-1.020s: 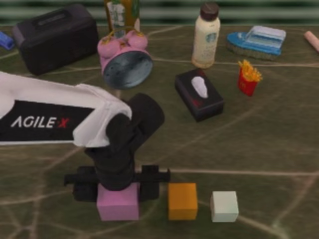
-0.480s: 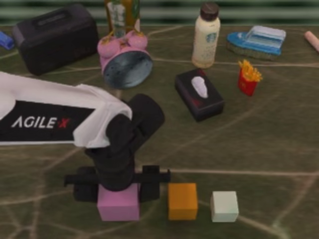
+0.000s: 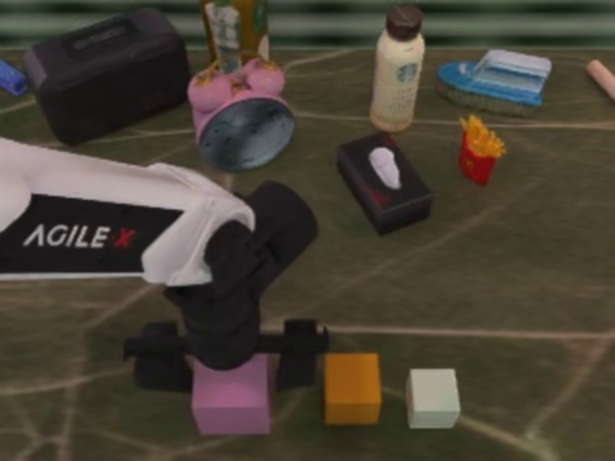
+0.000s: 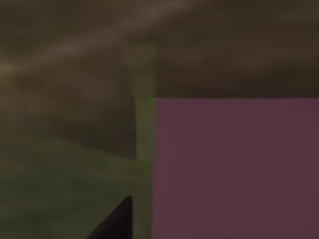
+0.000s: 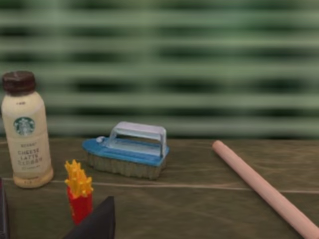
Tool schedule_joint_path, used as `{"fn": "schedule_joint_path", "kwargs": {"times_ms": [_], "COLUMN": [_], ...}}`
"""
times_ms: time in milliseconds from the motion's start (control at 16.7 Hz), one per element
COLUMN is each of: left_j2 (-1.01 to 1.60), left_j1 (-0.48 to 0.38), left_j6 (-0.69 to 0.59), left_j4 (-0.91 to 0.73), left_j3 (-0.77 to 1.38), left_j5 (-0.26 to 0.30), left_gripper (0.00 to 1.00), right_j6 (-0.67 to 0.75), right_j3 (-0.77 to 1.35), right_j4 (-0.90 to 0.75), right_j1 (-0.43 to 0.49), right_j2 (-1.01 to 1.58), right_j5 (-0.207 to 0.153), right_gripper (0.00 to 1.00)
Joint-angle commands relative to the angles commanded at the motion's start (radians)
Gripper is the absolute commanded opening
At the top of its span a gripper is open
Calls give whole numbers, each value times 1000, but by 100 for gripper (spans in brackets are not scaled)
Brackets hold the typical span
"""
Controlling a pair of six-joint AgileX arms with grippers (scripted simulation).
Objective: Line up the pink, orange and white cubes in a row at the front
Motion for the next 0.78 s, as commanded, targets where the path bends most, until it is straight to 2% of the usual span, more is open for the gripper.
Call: {"fn": "schedule_joint_path", "kwargs": {"times_ms": [480, 780], "left_j2": [-2, -62], "left_j1": [2, 9], "left_j6": [-1, -3], "left_j4": [-4, -154], "left_j3": [3, 84], "left_j5": [0, -1], "left_gripper": [100, 100], "right_j6": [0, 0], "right_j3": [0, 0], "right_j4": [0, 0], "right_j1": [0, 0], "right_j2": [0, 0], "right_j5": [0, 0], "right_gripper": [100, 100]}}
